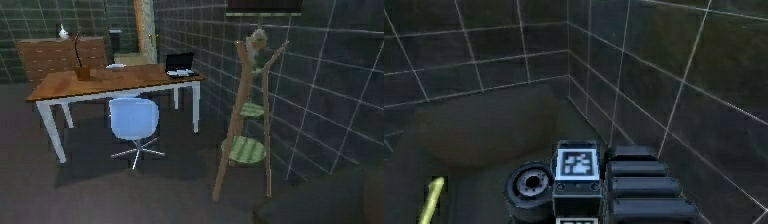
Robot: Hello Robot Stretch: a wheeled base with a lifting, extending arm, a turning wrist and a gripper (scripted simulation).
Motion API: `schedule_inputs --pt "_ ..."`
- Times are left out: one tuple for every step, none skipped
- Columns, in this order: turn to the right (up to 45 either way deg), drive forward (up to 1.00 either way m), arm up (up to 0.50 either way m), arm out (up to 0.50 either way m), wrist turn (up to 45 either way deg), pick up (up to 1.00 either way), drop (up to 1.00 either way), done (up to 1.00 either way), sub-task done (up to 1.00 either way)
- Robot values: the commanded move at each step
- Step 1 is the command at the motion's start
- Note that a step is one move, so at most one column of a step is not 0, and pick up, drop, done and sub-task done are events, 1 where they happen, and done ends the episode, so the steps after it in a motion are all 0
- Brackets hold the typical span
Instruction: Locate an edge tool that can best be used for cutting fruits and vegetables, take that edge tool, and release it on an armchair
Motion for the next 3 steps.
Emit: schedule_inputs --pt "0.0 0.7 0.0 0.0 0.0 0.0 0.0 0.0 0.0" --pt "18.0 0.0 0.0 0.0 0.0 0.0 0.0 0.0 0.0" --pt "0.0 0.15 0.0 0.0 0.0 0.0 0.0 0.0 0.0"
